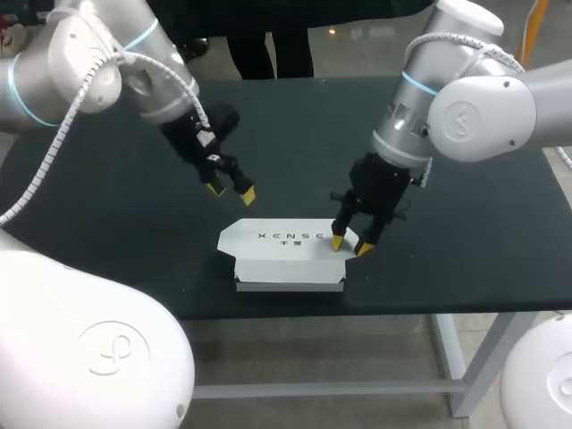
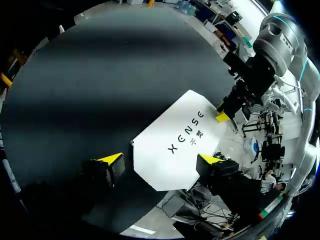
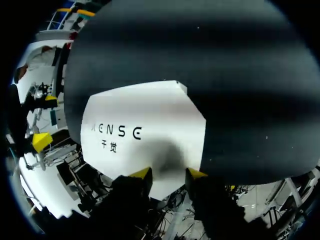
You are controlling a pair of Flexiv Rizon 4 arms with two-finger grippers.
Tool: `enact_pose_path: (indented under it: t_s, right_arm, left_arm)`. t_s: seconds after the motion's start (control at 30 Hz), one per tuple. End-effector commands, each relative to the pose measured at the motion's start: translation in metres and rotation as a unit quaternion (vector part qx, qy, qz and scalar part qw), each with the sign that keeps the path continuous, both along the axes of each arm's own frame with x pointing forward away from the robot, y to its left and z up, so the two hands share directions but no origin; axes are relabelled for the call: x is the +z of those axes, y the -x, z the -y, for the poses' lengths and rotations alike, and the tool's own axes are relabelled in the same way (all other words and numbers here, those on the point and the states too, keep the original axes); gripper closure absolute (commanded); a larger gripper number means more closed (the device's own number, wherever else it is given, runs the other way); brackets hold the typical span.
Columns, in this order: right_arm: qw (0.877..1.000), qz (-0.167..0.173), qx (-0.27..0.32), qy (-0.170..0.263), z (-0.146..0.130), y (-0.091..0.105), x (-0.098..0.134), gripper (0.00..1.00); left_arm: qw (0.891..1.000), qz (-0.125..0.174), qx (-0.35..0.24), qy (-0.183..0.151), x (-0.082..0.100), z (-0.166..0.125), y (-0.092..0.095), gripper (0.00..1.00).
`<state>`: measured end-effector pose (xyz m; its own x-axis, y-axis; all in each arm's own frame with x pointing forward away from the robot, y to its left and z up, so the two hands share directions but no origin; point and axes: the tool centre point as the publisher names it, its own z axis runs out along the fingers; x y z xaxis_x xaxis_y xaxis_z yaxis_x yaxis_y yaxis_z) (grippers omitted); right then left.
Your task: Assemble the packaging by folding the flat box into shape, placing the metal phone stand inside, and closing the box properly
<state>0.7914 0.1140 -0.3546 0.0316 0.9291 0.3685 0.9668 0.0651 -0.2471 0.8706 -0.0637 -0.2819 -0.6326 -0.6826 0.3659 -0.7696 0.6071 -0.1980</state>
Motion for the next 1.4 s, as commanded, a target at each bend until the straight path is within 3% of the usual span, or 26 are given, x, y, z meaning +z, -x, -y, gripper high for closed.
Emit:
enact_pose_path:
  t_s: [0.03,0.1,0.6,0.7,0.73,0.8,0.9,0.97,1.03,1.33,1.4]
  right_arm:
    - [1.0,0.001,-0.002,-0.003,0.002,0.001,0.0,0.52]
    - [1.0,0.001,-0.003,-0.004,0.002,0.001,-0.001,0.52]
    - [1.0,0.005,-0.006,-0.004,0.002,0.003,-0.001,0.52]
    - [1.0,0.006,-0.008,-0.006,0.002,0.003,-0.001,0.52]
    - [1.0,0.006,-0.009,-0.007,0.002,0.003,-0.001,0.52]
    - [1.0,0.005,-0.009,-0.008,0.002,0.004,-0.002,0.52]
    - [1.0,0.003,-0.01,-0.008,0.002,0.003,-0.004,0.52]
    - [1.0,0.003,-0.01,-0.009,0.002,0.002,-0.004,0.52]
    - [1.0,0.003,-0.01,-0.01,0.001,0.002,-0.005,0.52]
    - [1.0,0.005,-0.01,-0.018,-0.002,0.001,-0.01,0.52]
    - [1.0,0.006,-0.011,-0.02,-0.002,0.001,-0.01,0.52]
  left_arm:
    - [0.94,0.025,0.325,-0.102,0.002,0.007,0.021,0.0]
    - [0.917,0.0,0.381,-0.121,0.001,0.008,0.023,0.0]
    - [0.917,0.0,0.381,-0.121,0.001,0.008,0.023,0.0]
    - [0.922,-0.03,0.368,-0.12,-0.005,0.011,0.022,0.0]
    - [0.922,-0.053,0.363,-0.122,-0.006,0.011,0.023,0.0]
    - [0.919,-0.06,0.367,-0.13,-0.011,0.014,0.025,0.02]
    - [0.913,-0.077,0.374,-0.142,-0.013,0.016,0.028,0.27]
    - [0.91,-0.081,0.376,-0.151,-0.015,0.016,0.031,0.38]
    - [0.9,-0.087,0.393,-0.166,-0.018,0.017,0.031,0.39]
    - [0.885,-0.092,0.413,-0.195,-0.038,0.015,0.037,0.34]
    - [0.886,-0.09,0.41,-0.195,-0.042,0.014,0.039,0.33]
